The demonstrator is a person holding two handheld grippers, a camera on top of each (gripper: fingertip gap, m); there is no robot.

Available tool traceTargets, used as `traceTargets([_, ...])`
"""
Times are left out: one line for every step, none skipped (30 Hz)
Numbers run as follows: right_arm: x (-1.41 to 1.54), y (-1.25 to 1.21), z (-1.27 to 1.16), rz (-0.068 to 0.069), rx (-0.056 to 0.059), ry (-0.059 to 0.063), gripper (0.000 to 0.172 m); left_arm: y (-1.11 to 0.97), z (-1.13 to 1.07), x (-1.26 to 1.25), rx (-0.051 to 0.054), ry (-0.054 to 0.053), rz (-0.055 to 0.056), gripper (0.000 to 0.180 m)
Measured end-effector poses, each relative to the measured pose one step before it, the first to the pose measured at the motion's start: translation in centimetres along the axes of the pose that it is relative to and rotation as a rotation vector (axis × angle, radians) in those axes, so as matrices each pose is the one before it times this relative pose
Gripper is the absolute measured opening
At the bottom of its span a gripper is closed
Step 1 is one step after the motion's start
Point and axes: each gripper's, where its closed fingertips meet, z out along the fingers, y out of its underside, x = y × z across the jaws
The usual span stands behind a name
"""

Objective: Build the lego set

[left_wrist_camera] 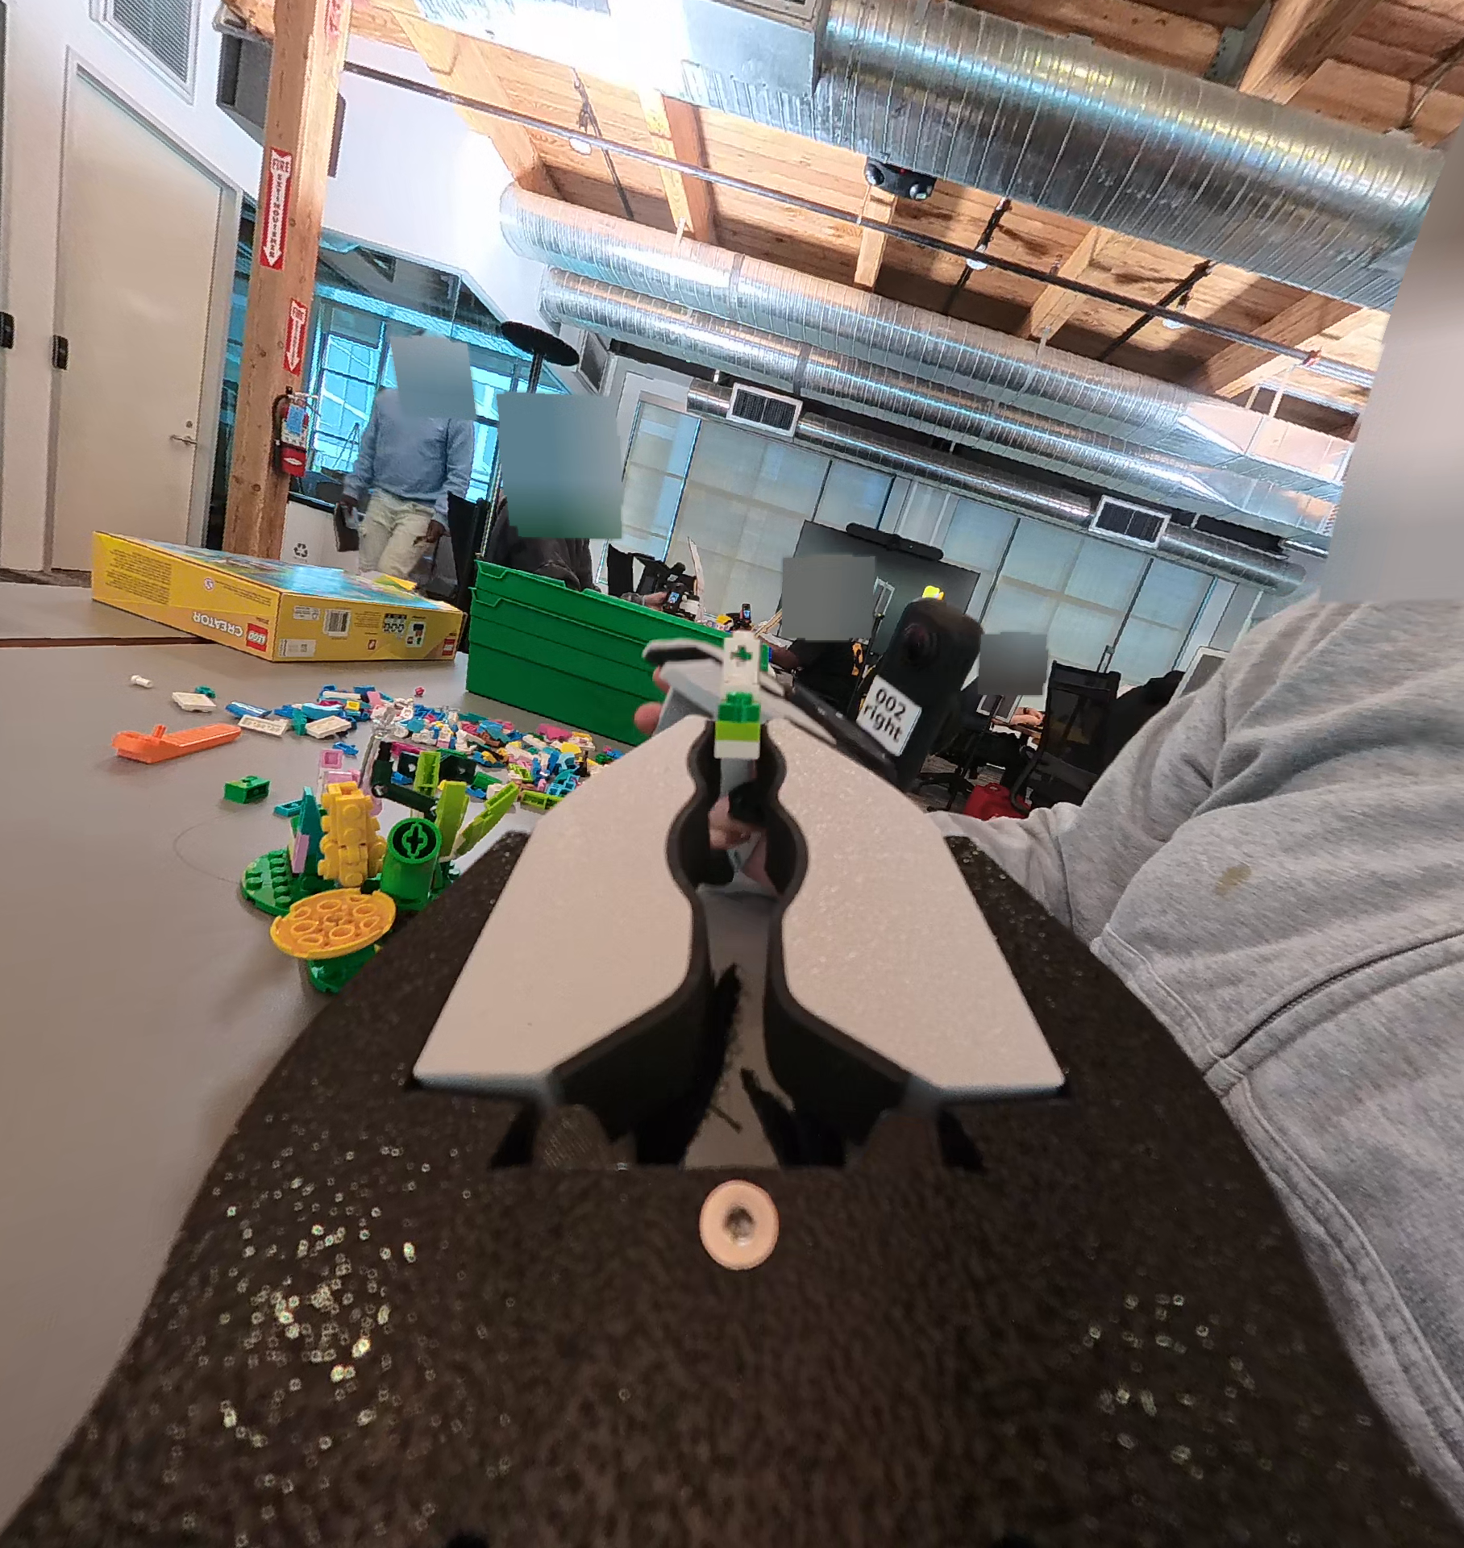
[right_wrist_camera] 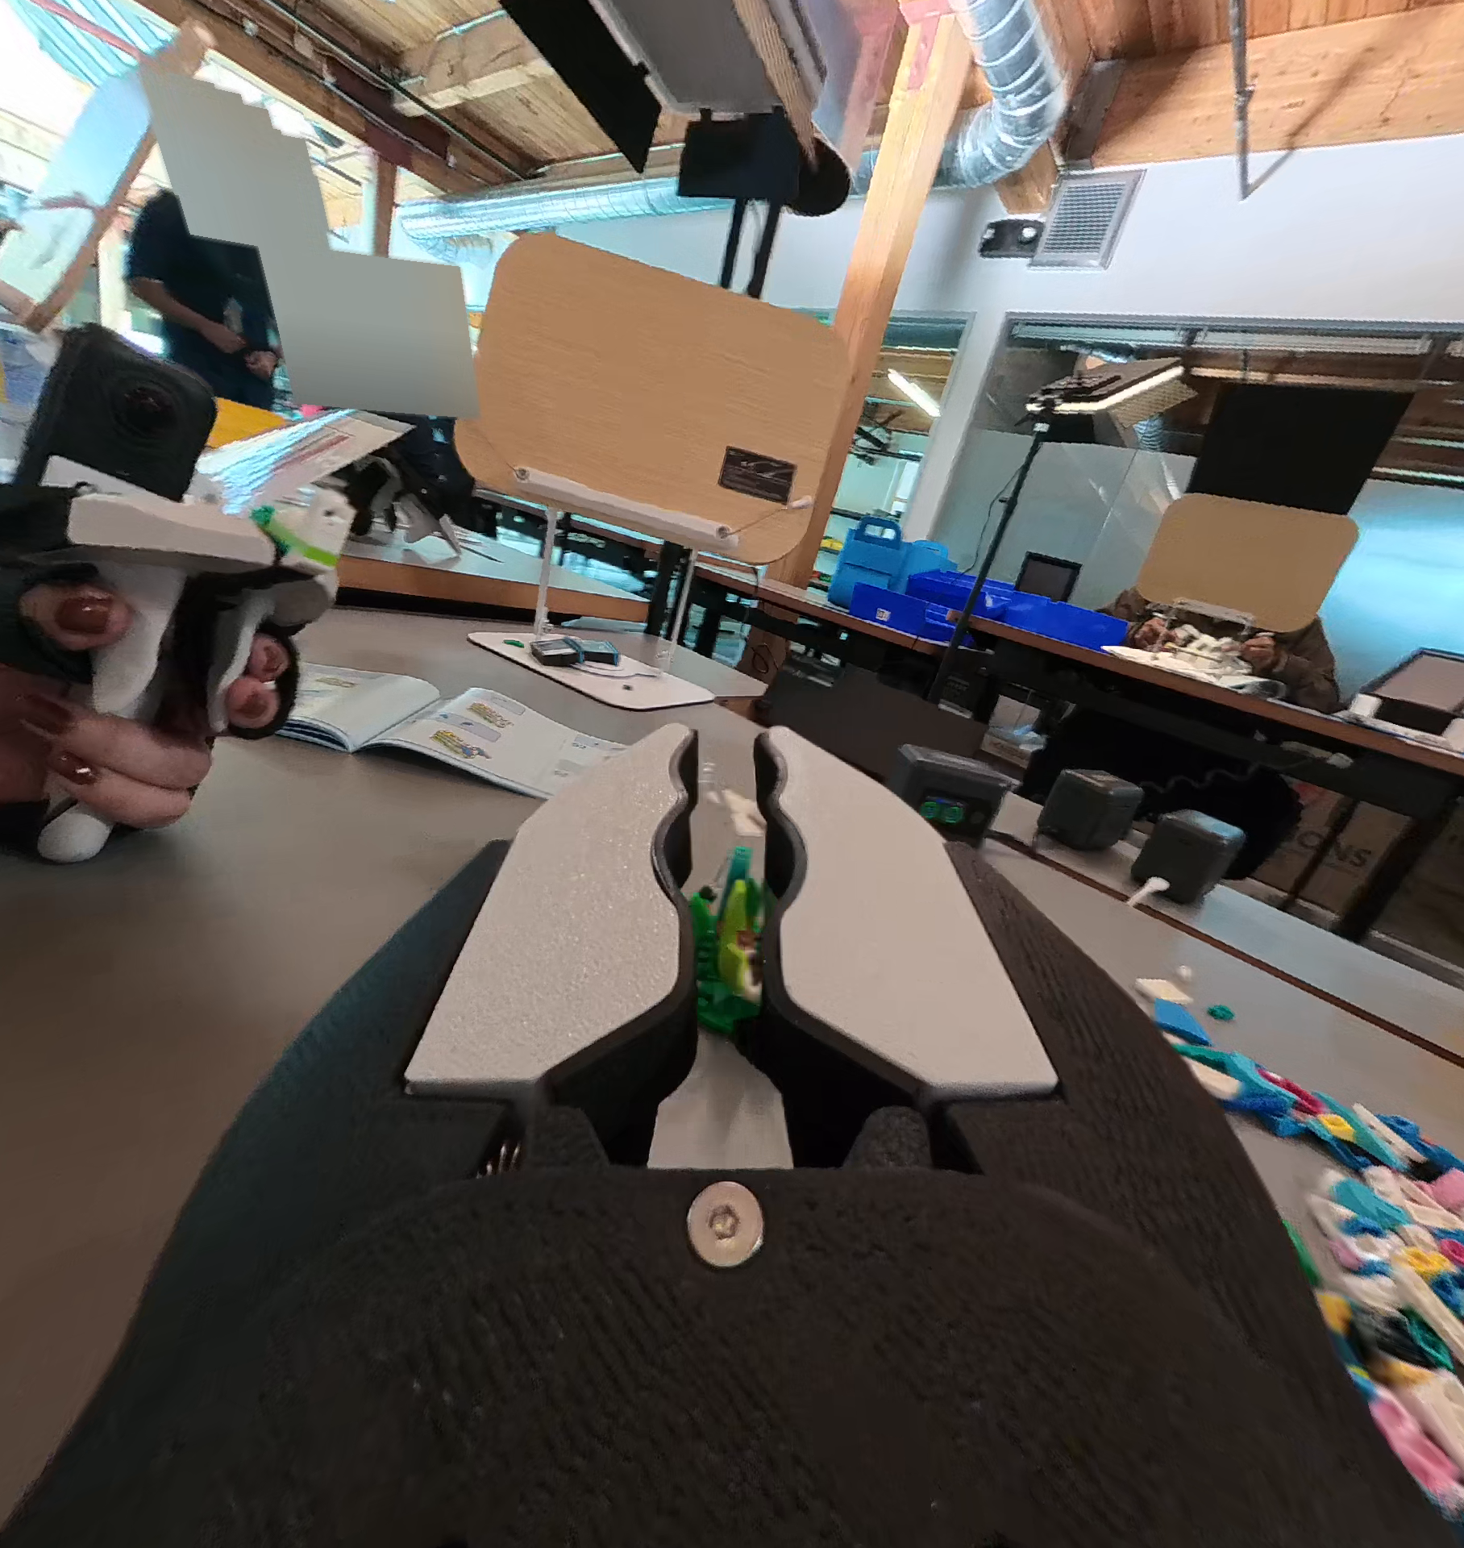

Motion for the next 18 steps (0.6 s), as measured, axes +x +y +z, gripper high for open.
traceTargets([0.654, -0.268, -0.173, -0.0069, -0.0004, 0.0251, 0.012, 0.023, 0.018, 0.007, -0.0016, -0.0031, 0.0046, 0.007])
traceTargets([0.816, -0.358, -0.237, -0.0079, -0.0032, 0.0239, 0.013, 0.079, 0.047, 0.097, -0.0059, 0.0006, 0.0097, 0.008])
traceTargets([1.058, -0.279, -0.249, -0.0101, -0.0146, 0.0268, 0.013, 0.145, 0.081, 0.115, -0.0118, -0.0043, 0.0181, 0.008])
traceTargets([1.276, -0.160, -0.240, -0.0135, -0.0292, 0.0258, 0.013, 0.179, 0.118, 0.051, -0.0151, -0.0169, 0.0335, 0.008])
traceTargets([1.533, -0.107, -0.238, -0.0046, -0.0362, 0.0297, 0.014, 0.191, 0.149, 0.165, -0.0149, -0.0161, 0.0479, 0.008])
traceTargets([1.620, -0.071, -0.287, 0.0095, -0.0381, 0.0258, 0.014, 0.255, 0.181, 0.300, -0.0198, -0.0072, 0.0474, 0.008])
traceTargets([1.552, 0.036, -0.315, 0.0215, -0.0438, 0.0172, 0.013, 0.305, 0.229, 0.285, -0.0227, -0.0035, 0.0385, 0.008])
traceTargets([1.406, 0.257, -0.317, 0.0269, -0.0547, 0.0089, 0.012, 0.243, 0.201, 0.226, -0.0186, -0.0014, 0.0287, 0.008])
traceTargets([1.168, 0.494, -0.316, 0.0287, -0.0626, -0.0020, 0.012, 0.141, 0.148, 0.157, -0.0105, 0.0024, 0.0158, 0.008])
traceTargets([0.777, 0.912, -0.267, 0.0268, -0.0839, -0.0201, 0.009, 0.033, 0.080, 0.044, -0.0012, 0.0034, -0.0001, 0.008])
traceTargets([0.859, 1.442, -0.184, 0.0263, -0.1111, -0.0039, 0.008, -0.086, -0.030, -0.113, 0.0079, 0.0021, -0.0147, 0.008])
traceTargets([0.775, 1.696, -0.056, 0.0201, -0.1204, -0.0014, 0.008, -0.205, -0.122, -0.225, 0.0169, 0.0001, -0.0248, 0.008])
traceTargets([0.706, 1.472, 0.040, 0.0075, -0.0943, 0.0028, 0.008, -0.280, -0.215, -0.354, 0.0234, -0.0068, -0.0294, 0.008])
traceTargets([0.660, 1.058, 0.050, -0.0010, -0.0595, 0.0072, 0.008, -0.338, -0.255, -0.393, 0.0270, -0.0085, -0.0298, 0.008])
traceTargets([0.554, 0.894, 0.032, 0.0025, -0.0498, 0.0024, 0.008, -0.306, -0.225, -0.355, 0.0244, -0.0085, -0.0266, 0.008])
traceTargets([0.724, 0.667, 0.003, 0.0025, -0.0361, 0.0150, 0.008, -0.212, -0.156, -0.250, 0.0170, -0.0058, -0.0195, 0.008])
traceTargets([0.843, 0.454, -0.054, 0.0010, -0.0233, 0.0227, 0.008, -0.095, -0.066, -0.120, 0.0072, -0.0019, -0.0103, 0.008])
traceTargets([0.797, 0.395, -0.061, 0.0087, -0.0231, 0.0168, 0.008, 0.014, 0.014, 0.006, -0.0012, -0.0004, -0.0002, 0.008])
